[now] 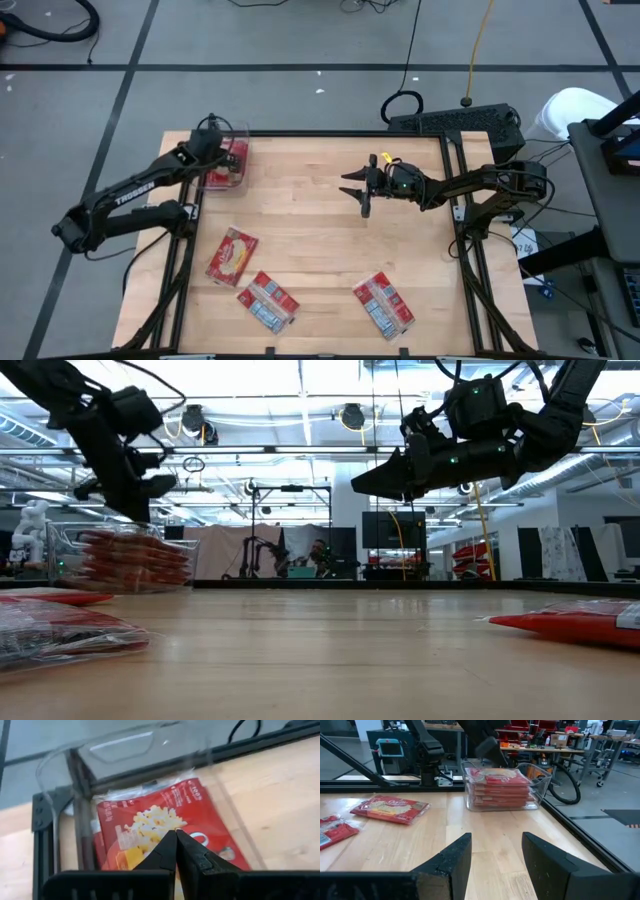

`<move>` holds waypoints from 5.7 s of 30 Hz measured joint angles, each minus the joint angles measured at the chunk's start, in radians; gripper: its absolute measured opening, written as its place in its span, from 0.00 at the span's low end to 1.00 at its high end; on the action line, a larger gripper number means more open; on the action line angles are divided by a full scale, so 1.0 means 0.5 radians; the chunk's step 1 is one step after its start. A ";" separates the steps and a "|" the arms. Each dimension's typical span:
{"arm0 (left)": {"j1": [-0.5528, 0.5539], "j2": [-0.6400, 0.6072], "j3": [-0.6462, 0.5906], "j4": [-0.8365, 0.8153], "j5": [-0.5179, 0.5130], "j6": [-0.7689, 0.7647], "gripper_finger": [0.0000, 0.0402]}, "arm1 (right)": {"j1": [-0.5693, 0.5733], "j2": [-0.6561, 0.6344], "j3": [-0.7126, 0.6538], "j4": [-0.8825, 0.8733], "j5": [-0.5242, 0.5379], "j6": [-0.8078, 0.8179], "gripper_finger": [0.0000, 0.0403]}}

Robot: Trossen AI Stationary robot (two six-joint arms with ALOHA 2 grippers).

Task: Sort popcorn bags into baskets
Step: Put the red popcorn bag into the transparent bin

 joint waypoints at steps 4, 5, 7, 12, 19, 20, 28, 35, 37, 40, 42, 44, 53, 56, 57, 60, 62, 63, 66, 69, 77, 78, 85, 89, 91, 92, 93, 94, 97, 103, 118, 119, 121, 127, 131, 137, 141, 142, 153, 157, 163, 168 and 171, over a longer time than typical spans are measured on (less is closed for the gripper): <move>-0.078 -0.091 0.001 0.004 0.000 0.027 0.01 | 0.000 0.000 0.000 0.000 -0.001 0.025 0.41; -0.100 -0.105 0.001 0.004 0.000 0.032 0.02 | 0.000 0.000 0.000 0.000 -0.001 0.045 0.41; -0.152 -0.118 0.001 0.009 0.000 0.030 0.03 | 0.000 0.000 0.000 0.000 -0.003 0.075 0.41; -0.339 -0.120 0.002 0.086 0.044 0.024 0.02 | 0.031 0.000 0.000 -0.029 -0.010 0.157 0.41; -0.745 -0.120 0.003 0.461 0.103 0.024 0.04 | 0.126 -0.031 -0.001 -0.389 -0.014 0.222 0.41; -0.803 -0.120 0.003 0.506 0.102 0.026 0.04 | 0.143 -0.048 -0.001 -0.457 -0.014 0.247 0.41; -1.239 -0.039 0.004 0.756 0.082 0.034 0.01 | 0.381 -0.295 -0.001 -1.014 -0.017 0.360 0.41; -1.617 0.262 0.005 1.159 0.075 0.047 0.05 | 0.856 -0.488 -0.001 -1.371 -0.006 0.503 0.41; -1.704 0.372 0.006 1.282 0.067 0.047 0.06 | 1.021 -0.530 -0.001 -1.468 -0.002 0.624 0.41; -1.804 0.534 0.006 1.446 0.060 0.047 0.06 | 1.282 -0.583 -0.001 -1.565 0.010 0.805 0.41; -1.854 0.633 0.006 1.550 0.060 0.046 0.06 | 1.460 -0.603 -0.001 -1.617 0.057 0.911 0.41; -1.892 0.725 0.006 1.657 0.059 0.042 0.06 | 1.616 -0.604 -0.001 -1.650 0.139 1.033 0.41; -1.962 0.978 0.006 2.048 0.056 0.030 0.06 | 1.942 -0.363 0.001 -1.630 0.570 1.136 0.41; -1.976 1.001 0.006 2.105 0.056 0.009 0.06 | 1.895 -0.245 0.002 -1.607 0.620 1.113 0.41; -1.983 1.001 0.006 2.110 0.055 0.001 0.06 | 1.872 -0.210 0.001 -1.614 0.620 1.105 0.41; -2.000 1.000 0.006 2.122 0.045 -0.006 0.06 | 1.771 -0.129 0.001 -1.612 0.669 1.095 0.41; -2.006 1.001 0.006 2.123 0.045 -0.007 0.06 | 1.684 -0.097 0.001 -1.609 0.682 1.094 0.41; -2.006 1.001 0.006 2.126 0.045 -0.007 0.06 | 1.631 -0.083 0.002 -1.606 0.687 1.089 0.42; -2.006 1.001 0.006 2.131 0.044 -0.007 0.06 | 1.486 -0.062 0.002 -1.606 0.737 1.044 0.42; -2.006 1.001 0.006 2.131 0.032 0.001 0.06 | 1.339 -0.065 0.002 -1.618 0.878 0.963 0.42; -2.016 1.000 0.006 2.099 0.007 -0.005 0.06 | 1.186 -0.284 0.000 -1.640 0.867 0.743 0.42; -2.022 1.000 0.006 2.089 0.007 -0.006 0.06 | 1.219 -0.336 0.000 -1.659 0.814 0.730 0.42; -2.062 1.000 0.006 2.084 -0.024 -0.007 0.06 | 1.673 -0.460 0.000 -1.913 0.698 0.762 0.43; -2.061 0.998 0.006 2.111 -0.027 -0.007 0.06 | 1.886 -0.407 0.000 -1.934 0.790 0.903 0.52; -2.060 0.998 0.006 2.112 -0.048 -0.007 0.06 | 1.963 -0.387 0.000 -1.935 0.901 0.928 0.58; -2.060 0.998 0.006 2.111 -0.067 -0.007 0.06 | 1.991 -0.368 0.000 -1.942 0.948 0.918 0.61; -2.060 0.998 0.006 2.112 -0.077 -0.007 0.06 | 2.016 -0.346 0.001 -1.957 0.985 0.890 0.64; -2.060 0.998 0.006 2.112 -0.085 -0.007 0.06 | 2.034 -0.319 0.000 -1.970 0.993 0.851 0.66; -2.060 0.998 0.005 2.112 -0.112 -0.008 0.06 | 2.053 -0.221 0.000 -1.972 0.997 0.738 0.70; -2.060 0.998 0.005 2.113 -0.113 -0.008 0.06 | 2.055 -0.019 0.008 -1.906 1.126 0.510 0.66; -2.066 1.065 0.005 2.330 -0.114 0.139 0.06 | 1.937 0.045 -0.001 -1.651 1.168 0.261 0.03; -2.075 1.083 0.003 2.356 -0.114 0.189 0.06 | 1.920 0.045 -0.003 -1.632 1.168 0.254 0.02; -2.092 1.157 0.018 2.483 -0.114 0.289 0.06 | 1.884 0.039 -0.004 -1.593 1.149 0.256 0.03; -2.124 1.444 0.161 2.617 -0.112 0.543 0.12 | 1.805 -0.071 -0.005 -1.557 1.138 0.254 0.01; -2.126 1.678 0.328 2.612 -0.109 0.675 0.26 | 1.730 -0.165 -0.005 -1.544 1.140 0.245 0.00; -2.134 1.986 0.553 2.603 0.045 0.781 0.49 | 1.602 -0.287 -0.005 -1.526 1.145 0.202 0.00; -2.166 2.085 0.610 2.590 0.147 0.787 0.59 | 1.530 -0.361 -0.004 -1.523 1.144 0.203 0.00; -2.170 2.103 0.623 2.597 0.163 0.789 0.60 | 1.513 -0.376 -0.003 -1.524 1.144 0.203 0.00; -2.203 2.425 0.840 2.593 -0.303 1.261 0.62 | 1.323 -0.452 -0.002 -1.497 1.136 0.208 0.00; -2.161 2.520 0.940 2.588 -0.382 1.400 0.60 | 1.271 -0.452 -0.002 -1.454 1.135 0.209 0.00; -2.097 2.523 1.021 2.602 -0.522 1.338 0.33 | 1.193 -0.491 -0.001 -1.391 1.136 0.149 0.00; -2.052 2.476 1.029 2.601 -0.531 1.304 0.06 | 1.117 -0.618 -0.001 -1.410 1.147 0.041 0.00; -2.028 2.418 1.026 2.584 -0.529 1.237 0.06 | 1.077 -0.727 -0.001 -1.419 1.146 -0.052 0.02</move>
